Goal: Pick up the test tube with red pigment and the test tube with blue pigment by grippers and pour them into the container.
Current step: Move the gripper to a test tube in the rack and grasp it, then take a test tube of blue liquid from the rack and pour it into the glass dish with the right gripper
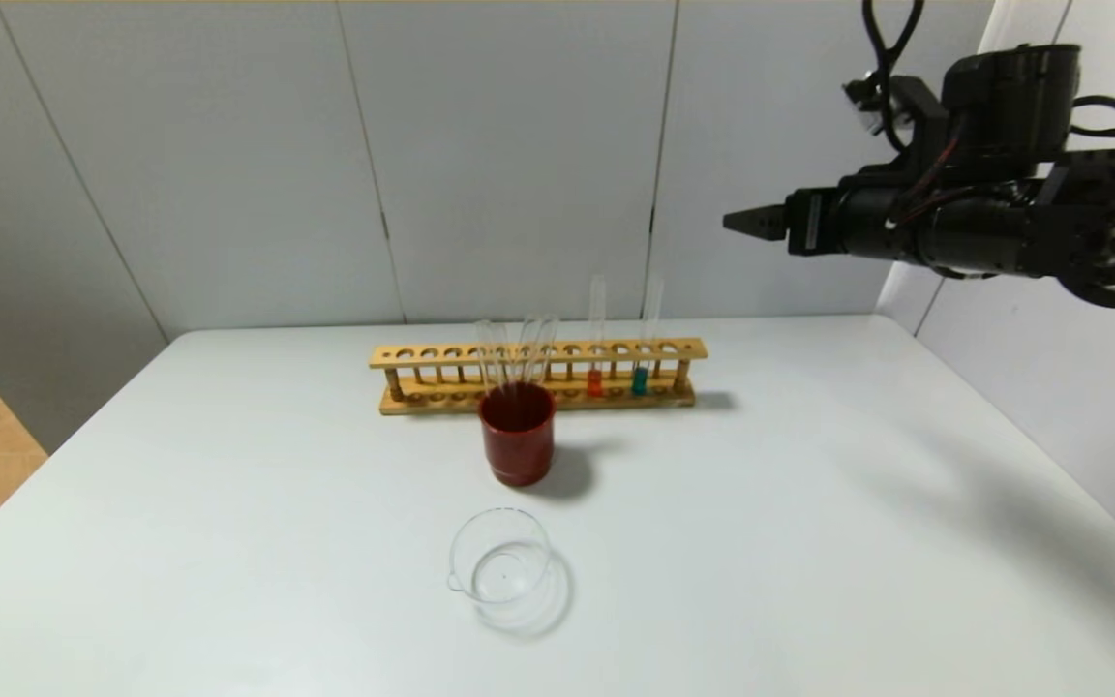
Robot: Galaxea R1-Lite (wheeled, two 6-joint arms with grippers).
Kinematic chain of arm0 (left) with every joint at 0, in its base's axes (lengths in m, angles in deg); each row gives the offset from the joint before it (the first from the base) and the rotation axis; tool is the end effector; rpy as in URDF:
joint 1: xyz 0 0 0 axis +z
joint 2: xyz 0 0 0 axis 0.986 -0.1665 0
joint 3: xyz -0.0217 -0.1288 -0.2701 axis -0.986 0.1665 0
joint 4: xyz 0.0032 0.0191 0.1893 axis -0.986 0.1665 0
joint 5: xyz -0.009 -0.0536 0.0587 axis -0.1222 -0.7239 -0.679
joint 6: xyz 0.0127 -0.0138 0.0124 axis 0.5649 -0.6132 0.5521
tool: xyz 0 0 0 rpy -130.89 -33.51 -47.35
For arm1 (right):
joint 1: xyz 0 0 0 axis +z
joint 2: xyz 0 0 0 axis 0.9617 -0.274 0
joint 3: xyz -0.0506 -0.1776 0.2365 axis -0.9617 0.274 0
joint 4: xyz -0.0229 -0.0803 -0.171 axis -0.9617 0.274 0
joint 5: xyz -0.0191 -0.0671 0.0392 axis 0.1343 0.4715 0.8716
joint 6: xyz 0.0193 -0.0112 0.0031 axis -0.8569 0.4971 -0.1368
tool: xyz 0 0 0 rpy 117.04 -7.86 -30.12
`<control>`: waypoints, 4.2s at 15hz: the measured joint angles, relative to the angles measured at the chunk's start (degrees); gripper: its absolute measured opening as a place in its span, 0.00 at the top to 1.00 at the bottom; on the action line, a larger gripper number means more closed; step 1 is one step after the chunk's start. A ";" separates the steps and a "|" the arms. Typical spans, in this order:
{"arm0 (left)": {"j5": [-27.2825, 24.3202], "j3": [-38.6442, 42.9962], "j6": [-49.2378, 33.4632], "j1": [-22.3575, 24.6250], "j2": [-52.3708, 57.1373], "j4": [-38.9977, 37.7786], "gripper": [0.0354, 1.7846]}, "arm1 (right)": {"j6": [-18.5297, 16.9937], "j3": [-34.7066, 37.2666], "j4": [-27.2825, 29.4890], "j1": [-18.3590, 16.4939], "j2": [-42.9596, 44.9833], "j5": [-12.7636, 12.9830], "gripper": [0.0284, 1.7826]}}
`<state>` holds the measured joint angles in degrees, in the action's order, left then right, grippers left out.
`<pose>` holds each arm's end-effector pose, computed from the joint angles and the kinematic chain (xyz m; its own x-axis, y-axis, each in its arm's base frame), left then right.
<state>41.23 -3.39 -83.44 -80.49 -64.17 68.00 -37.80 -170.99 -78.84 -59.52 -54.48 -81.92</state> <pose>-0.0231 0.0000 0.0826 0.9976 -0.0013 0.0695 -0.0001 0.9998 0.0200 0.3619 0.0974 0.2646 0.8941 0.3785 -0.2395 -0.3681 0.9255 0.0886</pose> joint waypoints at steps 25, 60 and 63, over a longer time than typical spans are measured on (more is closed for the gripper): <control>0.00 0.00 -0.02 0.00 0.00 0.02 0.04 | 0.77 -3.06 -8.47 6.84 -18.37 0.78 0.03; 0.00 0.00 -0.02 0.00 0.00 0.00 0.04 | 3.00 -9.03 -9.79 8.42 -21.42 6.81 0.86; 0.00 0.00 -0.02 -0.02 0.00 0.00 0.04 | 3.00 -10.30 -9.16 7.96 -19.82 6.81 0.86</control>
<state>41.23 -3.39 -83.46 -80.52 -64.17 68.00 -34.81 -181.29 -87.99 -51.56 -74.30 -75.11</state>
